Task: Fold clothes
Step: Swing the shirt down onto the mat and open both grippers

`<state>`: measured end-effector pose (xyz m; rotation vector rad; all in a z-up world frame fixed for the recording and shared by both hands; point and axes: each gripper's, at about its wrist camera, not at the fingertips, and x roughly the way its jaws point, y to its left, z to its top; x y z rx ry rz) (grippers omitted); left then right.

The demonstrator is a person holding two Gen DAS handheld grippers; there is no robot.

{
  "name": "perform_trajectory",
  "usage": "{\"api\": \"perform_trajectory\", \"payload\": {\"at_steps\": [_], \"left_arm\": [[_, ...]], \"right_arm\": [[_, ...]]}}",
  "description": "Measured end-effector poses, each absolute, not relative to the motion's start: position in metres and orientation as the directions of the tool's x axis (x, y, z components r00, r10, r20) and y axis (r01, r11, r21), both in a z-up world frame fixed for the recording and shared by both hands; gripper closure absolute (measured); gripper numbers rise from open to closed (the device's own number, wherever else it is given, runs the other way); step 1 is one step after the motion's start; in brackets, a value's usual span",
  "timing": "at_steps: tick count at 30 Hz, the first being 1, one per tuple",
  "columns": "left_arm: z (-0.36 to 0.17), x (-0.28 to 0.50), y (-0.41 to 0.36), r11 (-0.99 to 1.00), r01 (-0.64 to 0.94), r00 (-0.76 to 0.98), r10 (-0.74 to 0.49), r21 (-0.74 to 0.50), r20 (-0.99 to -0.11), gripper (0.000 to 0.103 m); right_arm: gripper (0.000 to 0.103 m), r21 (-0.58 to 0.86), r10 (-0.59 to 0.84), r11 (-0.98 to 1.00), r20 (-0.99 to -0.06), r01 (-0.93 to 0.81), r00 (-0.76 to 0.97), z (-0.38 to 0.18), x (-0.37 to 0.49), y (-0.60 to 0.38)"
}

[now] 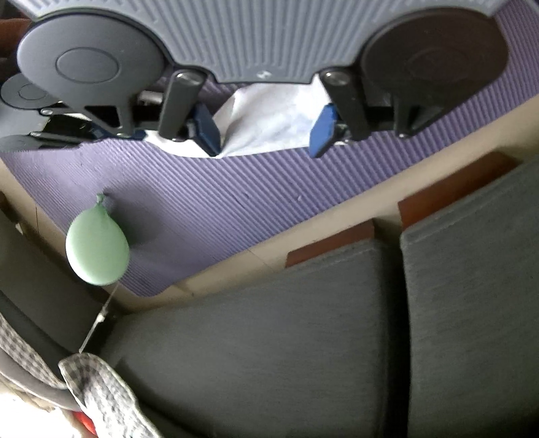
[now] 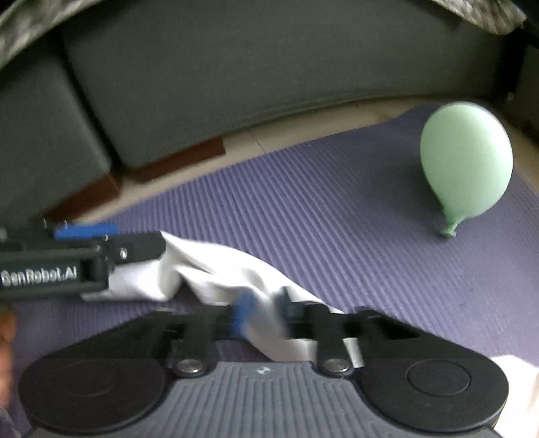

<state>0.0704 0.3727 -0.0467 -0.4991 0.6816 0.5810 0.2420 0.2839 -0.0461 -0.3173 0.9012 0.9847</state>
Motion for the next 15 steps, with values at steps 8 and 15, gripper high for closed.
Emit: {"api": "perform_trajectory", "payload": {"at_steps": [8, 15], "left_arm": [[-0.050, 0.073, 0.376, 0.724, -0.646, 0.616, 0.309, -0.241, -0.724, 0.030], [-0.054, 0.083, 0.363, 0.781, -0.571, 0.627, 0.217, -0.252, -0.748, 0.027]], "right_arm": [[0.069, 0.141, 0.516, 0.762, -0.722, -0.632, 0.462, -0.021, 0.288, 0.266], [0.060, 0.091, 0.442, 0.809, -0.745, -0.581, 0.500, 0.018, 0.279, 0.187]]}}
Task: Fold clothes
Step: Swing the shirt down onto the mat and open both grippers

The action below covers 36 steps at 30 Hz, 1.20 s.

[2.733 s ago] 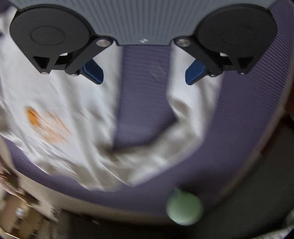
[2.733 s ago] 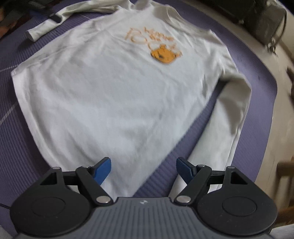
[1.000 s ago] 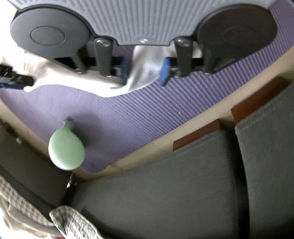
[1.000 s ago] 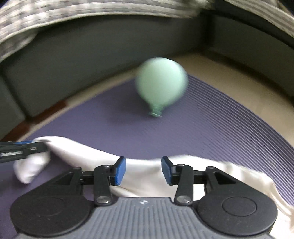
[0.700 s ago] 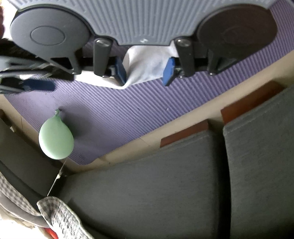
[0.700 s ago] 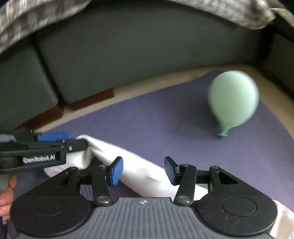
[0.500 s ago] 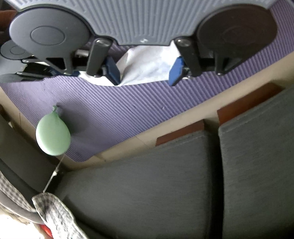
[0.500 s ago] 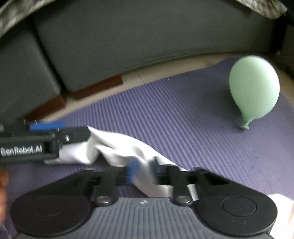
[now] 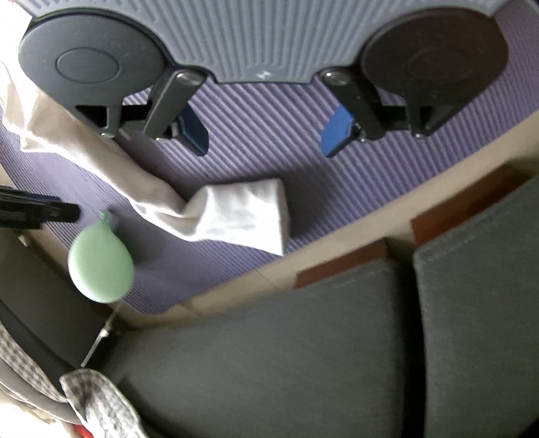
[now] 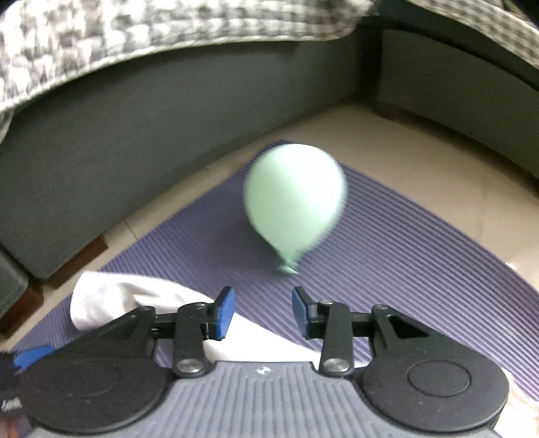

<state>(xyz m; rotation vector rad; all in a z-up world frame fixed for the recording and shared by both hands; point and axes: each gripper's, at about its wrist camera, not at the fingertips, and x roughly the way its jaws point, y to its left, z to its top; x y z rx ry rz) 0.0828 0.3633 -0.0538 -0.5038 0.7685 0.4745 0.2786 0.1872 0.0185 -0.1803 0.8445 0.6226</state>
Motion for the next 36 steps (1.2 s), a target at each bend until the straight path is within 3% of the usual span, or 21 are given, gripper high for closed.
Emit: {"api": "perform_trajectory", "payload": {"at_steps": [3, 12, 19, 26, 36], "left_arm": [[-0.056, 0.089, 0.351, 0.817, -0.502, 0.644, 0.135, -0.283, -0.753, 0.027], [-0.062, 0.100, 0.265, 0.929, -0.201, 0.642, -0.115, -0.311, -0.758, 0.031], [-0.063, 0.088, 0.208, 0.986, -0.037, 0.644, -0.101, -0.162, -0.759, 0.037], [-0.064, 0.082, 0.184, 0.996, 0.043, 0.636, -0.086, -0.075, -0.767, 0.037], [-0.074, 0.084, 0.176, 0.997, 0.072, 0.614, -0.077, -0.042, -0.785, 0.037]], "right_arm": [[0.053, 0.055, 0.406, 0.813, -0.768, -0.580, 0.496, 0.025, 0.253, 0.137], [0.049, -0.077, 0.187, 0.885, -0.846, -0.460, 0.500, -0.002, 0.160, -0.033], [0.049, -0.052, 0.169, 0.917, -0.848, -0.396, 0.502, -0.023, 0.123, -0.110], [0.049, -0.043, 0.199, 0.883, -0.867, -0.467, 0.457, -0.038, 0.103, -0.107], [0.045, 0.002, 0.196, 0.905, -0.890, -0.426, 0.412, -0.052, 0.094, -0.133]]}}
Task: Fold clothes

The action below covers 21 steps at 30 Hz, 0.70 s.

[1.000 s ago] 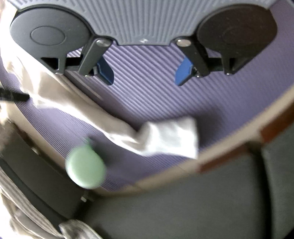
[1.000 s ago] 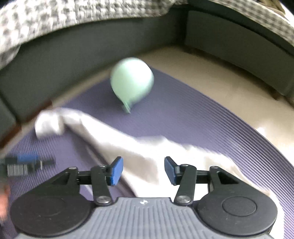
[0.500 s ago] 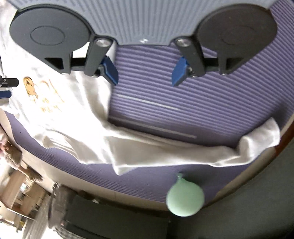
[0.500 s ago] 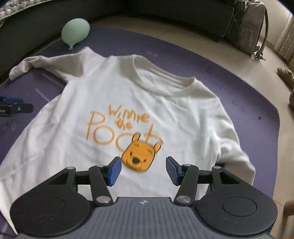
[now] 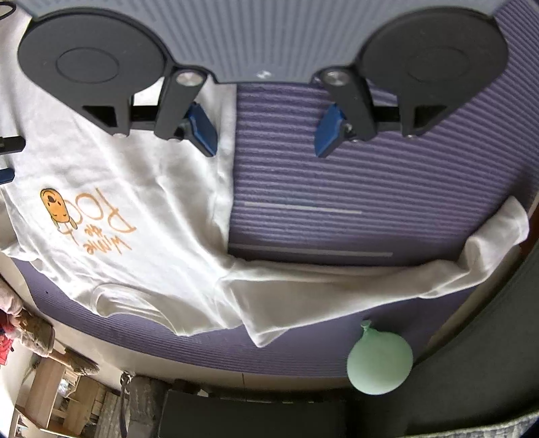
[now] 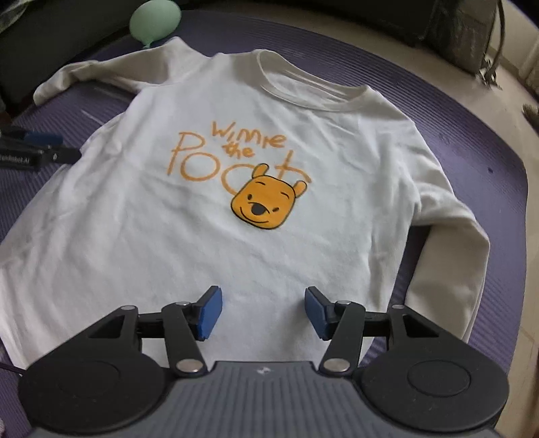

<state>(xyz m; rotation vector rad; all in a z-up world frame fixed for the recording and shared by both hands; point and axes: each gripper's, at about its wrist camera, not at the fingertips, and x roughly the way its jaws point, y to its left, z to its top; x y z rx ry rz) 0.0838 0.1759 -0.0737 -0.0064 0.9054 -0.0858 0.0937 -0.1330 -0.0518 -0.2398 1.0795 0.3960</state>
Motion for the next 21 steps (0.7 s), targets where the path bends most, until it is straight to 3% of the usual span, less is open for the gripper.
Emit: {"api": "perform_trajectory", "payload": {"at_steps": [9, 21], "left_arm": [[-0.073, 0.082, 0.174, 0.996, 0.088, 0.614, -0.073, -0.024, -0.786, 0.038], [-0.074, 0.082, 0.173, 0.993, 0.105, 0.616, -0.103, -0.048, -0.781, 0.043]], "right_arm": [[0.043, -0.046, 0.181, 0.892, -0.874, -0.449, 0.450, -0.049, 0.094, -0.121], [0.053, 0.046, 0.392, 0.835, -0.749, -0.548, 0.534, -0.020, 0.132, -0.057]]}}
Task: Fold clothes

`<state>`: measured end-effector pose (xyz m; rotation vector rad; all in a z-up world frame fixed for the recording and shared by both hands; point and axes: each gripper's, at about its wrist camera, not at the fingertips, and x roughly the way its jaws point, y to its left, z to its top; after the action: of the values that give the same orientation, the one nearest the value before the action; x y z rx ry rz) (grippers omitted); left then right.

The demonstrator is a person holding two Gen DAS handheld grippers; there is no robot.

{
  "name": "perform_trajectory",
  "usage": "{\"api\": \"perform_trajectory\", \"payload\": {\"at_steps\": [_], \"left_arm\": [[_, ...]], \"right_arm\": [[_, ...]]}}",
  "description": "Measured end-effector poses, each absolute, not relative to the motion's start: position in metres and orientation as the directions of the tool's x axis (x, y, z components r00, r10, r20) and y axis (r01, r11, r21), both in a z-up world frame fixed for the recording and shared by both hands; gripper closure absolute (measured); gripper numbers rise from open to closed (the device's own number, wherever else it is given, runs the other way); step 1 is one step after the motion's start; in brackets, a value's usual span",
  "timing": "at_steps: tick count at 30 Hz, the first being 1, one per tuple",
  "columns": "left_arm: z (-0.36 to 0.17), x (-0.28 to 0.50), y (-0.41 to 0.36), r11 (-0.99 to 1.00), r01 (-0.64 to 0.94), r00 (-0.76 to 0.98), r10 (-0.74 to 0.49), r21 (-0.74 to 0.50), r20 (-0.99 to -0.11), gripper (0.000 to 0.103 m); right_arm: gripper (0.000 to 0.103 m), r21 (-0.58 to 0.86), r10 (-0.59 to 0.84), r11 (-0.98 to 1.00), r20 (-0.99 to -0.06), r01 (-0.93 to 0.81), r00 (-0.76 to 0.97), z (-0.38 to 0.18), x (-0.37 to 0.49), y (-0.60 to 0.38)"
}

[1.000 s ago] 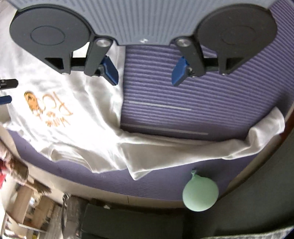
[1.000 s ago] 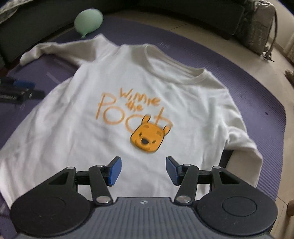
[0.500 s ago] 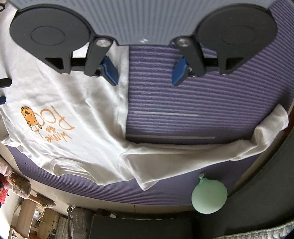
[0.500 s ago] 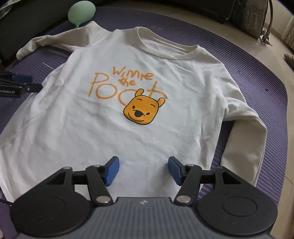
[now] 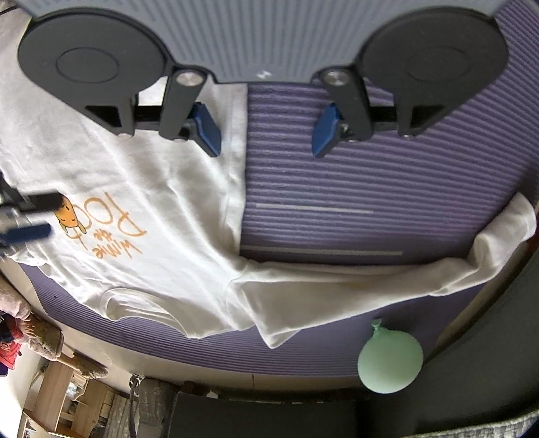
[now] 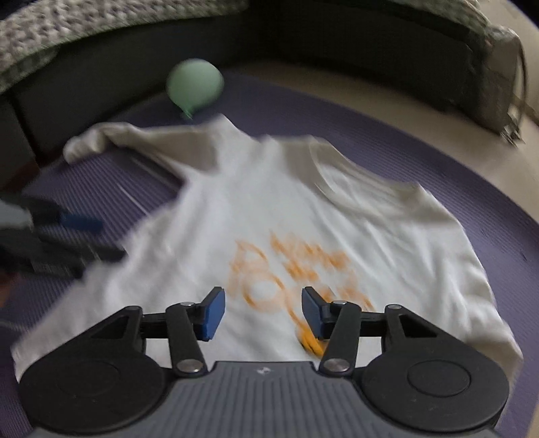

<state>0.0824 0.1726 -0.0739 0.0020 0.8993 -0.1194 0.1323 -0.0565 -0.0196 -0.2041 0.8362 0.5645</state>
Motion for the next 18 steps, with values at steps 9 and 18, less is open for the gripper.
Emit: {"api": "perform_trajectory", "payload": {"at_steps": [9, 18], "left_arm": [[-0.074, 0.082, 0.177, 0.985, 0.142, 0.622, -0.164, -0.096, -0.766, 0.058], [-0.073, 0.083, 0.170, 0.964, 0.205, 0.598, -0.259, -0.168, -0.759, 0.068]], "right_arm": [[0.068, 0.001, 0.464, 0.764, -0.696, -0.645, 0.548, -0.027, 0.176, 0.027], [0.091, -0.039, 0.426, 0.756, -0.728, -0.653, 0.537, -0.051, 0.199, 0.057]]}}
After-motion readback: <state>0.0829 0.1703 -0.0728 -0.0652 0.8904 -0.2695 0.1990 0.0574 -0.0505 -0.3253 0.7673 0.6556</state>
